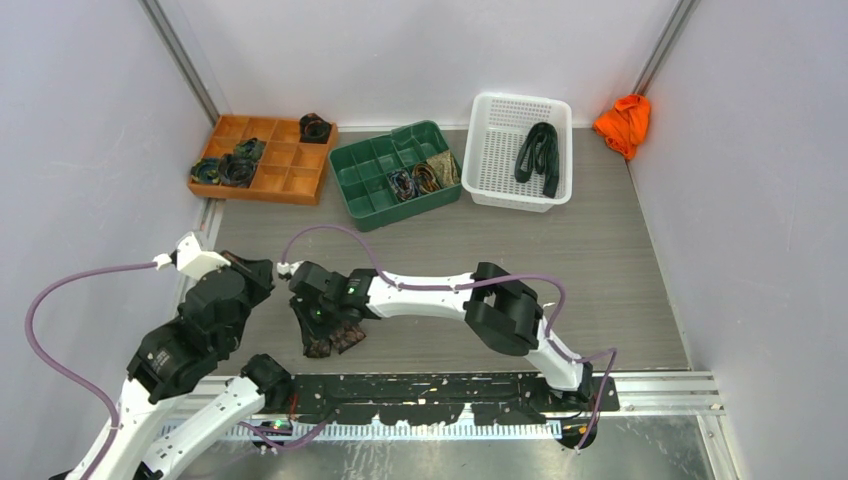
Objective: Roll the ties
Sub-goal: Roll the tie at the center of the board.
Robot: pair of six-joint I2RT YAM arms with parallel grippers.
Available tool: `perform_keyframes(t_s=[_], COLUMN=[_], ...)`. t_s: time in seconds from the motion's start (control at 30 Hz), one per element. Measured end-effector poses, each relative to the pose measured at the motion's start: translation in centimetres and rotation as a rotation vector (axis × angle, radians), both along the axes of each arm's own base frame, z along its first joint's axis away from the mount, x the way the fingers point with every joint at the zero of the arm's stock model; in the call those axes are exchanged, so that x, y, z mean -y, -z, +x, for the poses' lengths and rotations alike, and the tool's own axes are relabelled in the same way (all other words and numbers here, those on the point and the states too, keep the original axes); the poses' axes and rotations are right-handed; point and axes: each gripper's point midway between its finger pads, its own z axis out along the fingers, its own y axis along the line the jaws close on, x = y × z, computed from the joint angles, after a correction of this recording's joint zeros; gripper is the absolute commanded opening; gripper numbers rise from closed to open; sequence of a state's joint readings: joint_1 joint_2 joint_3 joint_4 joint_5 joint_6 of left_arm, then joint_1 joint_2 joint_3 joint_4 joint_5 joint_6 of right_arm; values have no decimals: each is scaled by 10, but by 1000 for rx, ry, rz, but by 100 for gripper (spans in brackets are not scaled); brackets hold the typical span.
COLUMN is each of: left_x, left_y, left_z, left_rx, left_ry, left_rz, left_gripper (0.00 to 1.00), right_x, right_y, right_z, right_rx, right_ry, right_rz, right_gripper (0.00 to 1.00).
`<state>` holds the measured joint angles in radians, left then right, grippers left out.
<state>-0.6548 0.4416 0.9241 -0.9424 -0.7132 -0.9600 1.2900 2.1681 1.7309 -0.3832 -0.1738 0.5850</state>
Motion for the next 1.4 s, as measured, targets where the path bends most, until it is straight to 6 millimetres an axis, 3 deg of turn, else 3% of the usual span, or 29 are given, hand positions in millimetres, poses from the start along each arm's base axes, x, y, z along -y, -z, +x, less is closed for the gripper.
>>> perform_keyframes(t_s=[0.23,0.47,0.73,0.93,1.1,1.27,1.4], left_x=[-5,-24,-24,2,34,56,73], left_y=[4,11,26,45,84,110,127], left_z=[0,-7,-6,11,27,38,40], left_rx=[-4,1,-25,-80,-180,-229,-250], left_ry=[-19,-81,-82,-13,69,128,191], left_rz=[23,59,93,101,116,106,72], left_gripper=[0,0,0,0,0,0,0], right_x=[-8,-1,30,74,126,163,169], right_y=[11,41,61,61,62,55,20], right_z=[-1,0,15,42,79,101,105], right_rx=[-9,-19,34,72,74,110,179], right_ry=[-19,-27,20,103,208,255,267], right_rz=[-30,-133,-265,-330,-382,-425,-383], right_gripper=[1,1,1,1,7,26,43])
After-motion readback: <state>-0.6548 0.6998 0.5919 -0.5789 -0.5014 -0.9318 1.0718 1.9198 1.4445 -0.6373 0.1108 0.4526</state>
